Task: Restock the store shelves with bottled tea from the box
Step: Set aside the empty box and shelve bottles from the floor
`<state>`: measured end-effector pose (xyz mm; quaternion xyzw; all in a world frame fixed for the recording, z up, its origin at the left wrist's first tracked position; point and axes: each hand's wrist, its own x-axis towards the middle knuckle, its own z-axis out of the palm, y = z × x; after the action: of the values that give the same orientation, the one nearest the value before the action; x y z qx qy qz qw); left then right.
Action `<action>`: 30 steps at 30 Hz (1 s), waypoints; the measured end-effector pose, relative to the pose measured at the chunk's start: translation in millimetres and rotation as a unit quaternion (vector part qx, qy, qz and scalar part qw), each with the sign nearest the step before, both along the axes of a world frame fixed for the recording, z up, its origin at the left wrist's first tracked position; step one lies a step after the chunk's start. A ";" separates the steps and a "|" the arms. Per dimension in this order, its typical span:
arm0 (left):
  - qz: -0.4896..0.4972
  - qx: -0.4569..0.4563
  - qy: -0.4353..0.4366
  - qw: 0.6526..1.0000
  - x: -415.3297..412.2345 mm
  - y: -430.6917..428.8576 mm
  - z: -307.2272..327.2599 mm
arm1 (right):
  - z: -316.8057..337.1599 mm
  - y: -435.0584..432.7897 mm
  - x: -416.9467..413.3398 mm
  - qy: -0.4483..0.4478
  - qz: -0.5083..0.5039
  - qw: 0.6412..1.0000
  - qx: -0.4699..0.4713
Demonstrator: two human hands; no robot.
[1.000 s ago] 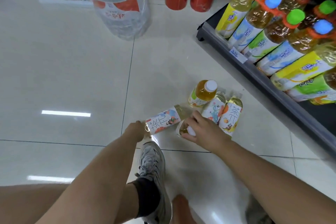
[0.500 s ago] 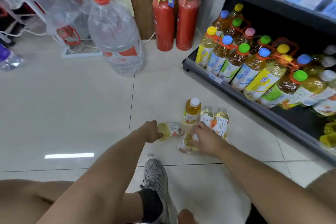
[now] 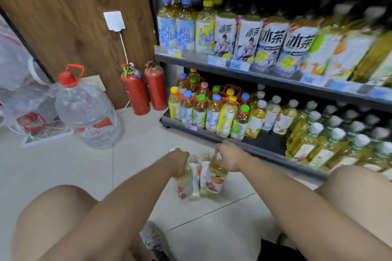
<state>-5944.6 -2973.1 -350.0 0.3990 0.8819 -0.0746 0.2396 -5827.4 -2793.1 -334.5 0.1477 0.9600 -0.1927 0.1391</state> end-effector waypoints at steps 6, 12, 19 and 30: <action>-0.084 0.049 -0.009 0.995 15.3 100.1 32.8 | 38.1 83.4 36.2 -0.014 -0.090 0.995 0.037; -0.132 0.121 -0.012 0.984 6.3 212.0 54.6 | 60.1 171.3 46.8 -0.008 -0.231 0.971 0.059; -0.193 0.132 -0.021 0.972 5.4 323.8 47.2 | 43.6 265.0 40.9 0.018 -0.341 0.938 0.053; -0.262 0.100 -0.004 0.960 7.2 418.8 13.0 | -14.0 329.9 9.1 0.020 -0.441 0.895 0.066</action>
<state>-5937.4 -2554.3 -337.0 0.6383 0.7485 -0.0450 0.1742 -5818.3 -2463.2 -348.5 0.5612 0.8092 -0.1738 0.0105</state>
